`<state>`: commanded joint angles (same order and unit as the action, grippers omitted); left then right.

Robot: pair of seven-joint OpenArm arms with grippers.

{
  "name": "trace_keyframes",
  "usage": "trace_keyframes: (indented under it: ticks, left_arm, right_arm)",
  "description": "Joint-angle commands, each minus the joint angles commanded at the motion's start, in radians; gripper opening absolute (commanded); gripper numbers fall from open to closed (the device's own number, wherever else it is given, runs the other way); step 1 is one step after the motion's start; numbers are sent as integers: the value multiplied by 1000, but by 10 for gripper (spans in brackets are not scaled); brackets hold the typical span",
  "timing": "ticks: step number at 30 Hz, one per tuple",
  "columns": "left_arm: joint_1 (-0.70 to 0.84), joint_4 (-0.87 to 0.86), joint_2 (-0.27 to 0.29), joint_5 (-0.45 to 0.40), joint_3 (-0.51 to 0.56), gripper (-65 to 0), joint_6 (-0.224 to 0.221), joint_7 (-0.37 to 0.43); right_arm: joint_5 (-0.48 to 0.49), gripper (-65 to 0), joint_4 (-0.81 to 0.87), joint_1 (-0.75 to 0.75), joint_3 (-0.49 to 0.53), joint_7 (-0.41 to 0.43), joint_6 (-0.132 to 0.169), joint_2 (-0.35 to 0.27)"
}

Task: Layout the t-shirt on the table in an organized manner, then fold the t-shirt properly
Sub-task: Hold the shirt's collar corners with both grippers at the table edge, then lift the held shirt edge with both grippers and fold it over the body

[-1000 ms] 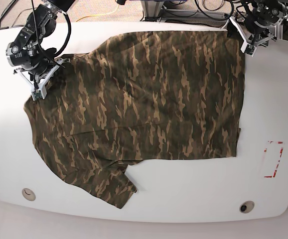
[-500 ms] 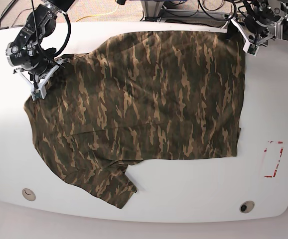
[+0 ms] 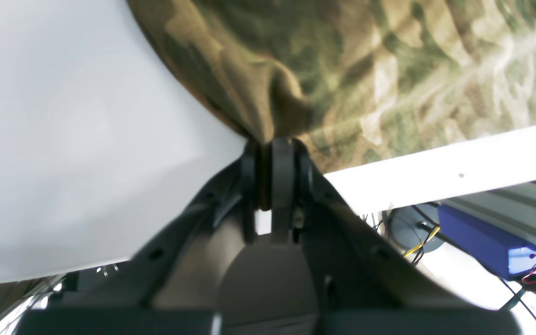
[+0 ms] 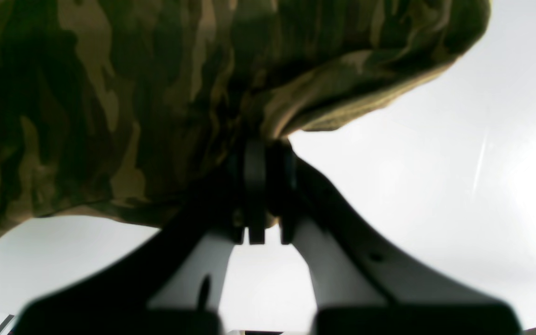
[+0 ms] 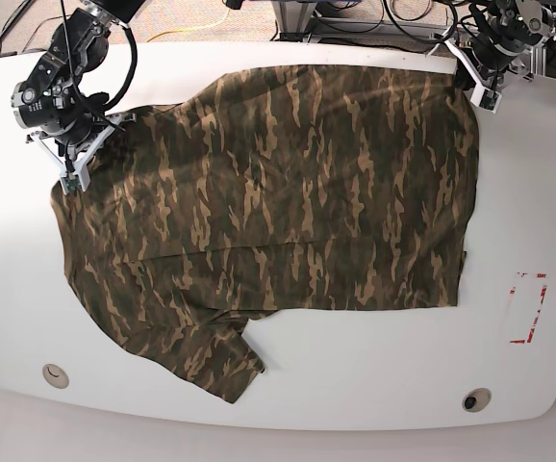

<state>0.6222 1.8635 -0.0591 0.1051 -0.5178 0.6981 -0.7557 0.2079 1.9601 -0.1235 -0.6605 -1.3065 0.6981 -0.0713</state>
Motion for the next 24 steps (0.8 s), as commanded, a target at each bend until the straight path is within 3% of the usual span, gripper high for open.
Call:
trace_keyframes:
  ticks: [4,18,24]
  left_arm:
    - [-5,41,-26,3,2,-650,0,0]
    - [-124,132,-41,3,0,-650,0,-6]
    - [-242,130,-61,3,0,-650,0,-121]
  right_arm:
    - [0,-636,0,3,0,0,0,0]
    - [0,-636,5,31,2,-2,0,-8]
    - [0,-636,5,68,2,-2,0,-23]
